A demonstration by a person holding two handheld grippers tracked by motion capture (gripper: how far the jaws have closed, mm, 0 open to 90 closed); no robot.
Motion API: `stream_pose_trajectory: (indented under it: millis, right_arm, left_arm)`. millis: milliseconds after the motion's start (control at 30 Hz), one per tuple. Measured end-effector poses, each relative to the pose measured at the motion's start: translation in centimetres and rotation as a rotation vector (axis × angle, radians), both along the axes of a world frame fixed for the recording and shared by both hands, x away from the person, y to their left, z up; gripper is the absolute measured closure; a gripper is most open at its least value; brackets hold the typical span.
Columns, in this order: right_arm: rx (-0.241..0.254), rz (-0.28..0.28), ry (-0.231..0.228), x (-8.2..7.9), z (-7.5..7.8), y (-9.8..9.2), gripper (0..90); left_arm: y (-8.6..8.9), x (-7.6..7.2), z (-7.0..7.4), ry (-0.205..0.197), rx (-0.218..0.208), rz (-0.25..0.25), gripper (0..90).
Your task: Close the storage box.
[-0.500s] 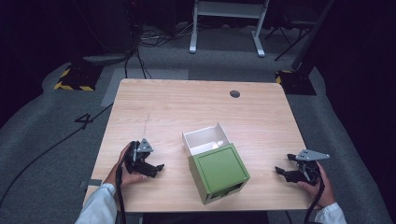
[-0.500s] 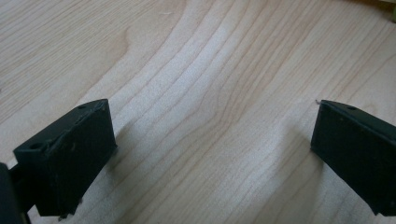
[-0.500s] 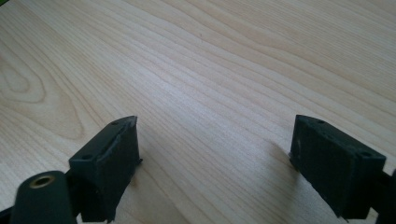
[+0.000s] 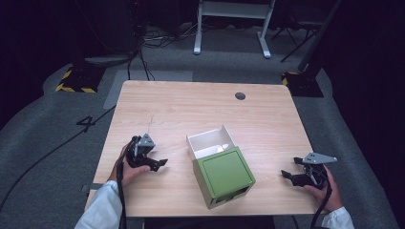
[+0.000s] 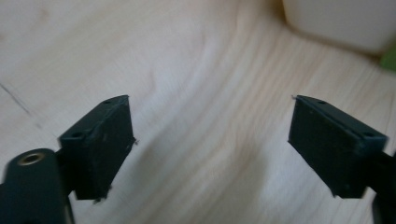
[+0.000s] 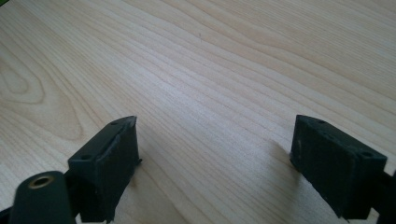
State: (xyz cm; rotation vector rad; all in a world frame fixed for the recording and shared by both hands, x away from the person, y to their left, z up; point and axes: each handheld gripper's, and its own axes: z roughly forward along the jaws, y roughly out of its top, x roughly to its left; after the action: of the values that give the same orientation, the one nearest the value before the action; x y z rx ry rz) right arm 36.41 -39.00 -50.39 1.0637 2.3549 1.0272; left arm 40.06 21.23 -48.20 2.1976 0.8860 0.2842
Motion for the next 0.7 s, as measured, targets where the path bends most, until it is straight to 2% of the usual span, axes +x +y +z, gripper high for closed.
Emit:
stream_pose_trajectory:
  millis: [33, 67, 100, 133, 167, 367, 533, 667, 700]
  right_arm:
    - [0.0, -0.002, 0.0, 0.0, 0.0, 0.0, 15.3]
    - [0.0, -0.002, 0.0, 0.0, 0.0, 0.0, 15.3]
    - [-0.002, -0.003, -0.002, 0.0, 0.0, 0.0, 15.3]
    - [-0.002, -0.003, -0.002, 0.0, 0.0, 0.0, 15.3]
    - [-0.001, -0.003, -0.001, 0.0, 0.0, 0.0, 15.3]
    - [-0.001, -0.002, 0.0, 0.0, 0.0, 0.0, 15.4]
    - [0.0, -0.002, 0.0, 0.0, 0.0, 0.0, 15.4]
    - [0.0, -0.003, 0.0, 0.0, 0.0, 0.0, 15.3]
    - [0.0, -0.003, 0.0, 0.0, 0.0, 0.0, 15.3]
  left_arm:
    - [0.0, 0.2, 0.4, -0.018, -0.004, 0.005, 20.0]
    - [0.0, 0.2, 0.4, -0.018, -0.004, 0.005, 18.1]
    - [0.0, 0.7, 1.3, -0.057, -0.02, 0.024, 16.2]
    - [0.0, 0.7, 1.3, -0.057, -0.02, 0.024, 17.6]
    - [-0.2, 1.3, 2.1, -0.082, -0.028, 0.03, 18.3]
    - [-1.9, 3.1, 4.3, -0.154, -0.006, 0.022, 20.7]
    - [-3.6, 4.9, 5.4, -0.178, -0.012, 0.019, 24.0]
    - [-5.0, 6.5, 5.4, -0.154, -0.005, 0.008, 24.8]
    - [-5.4, 6.8, 5.4, -0.153, 0.012, 0.001, 24.8]
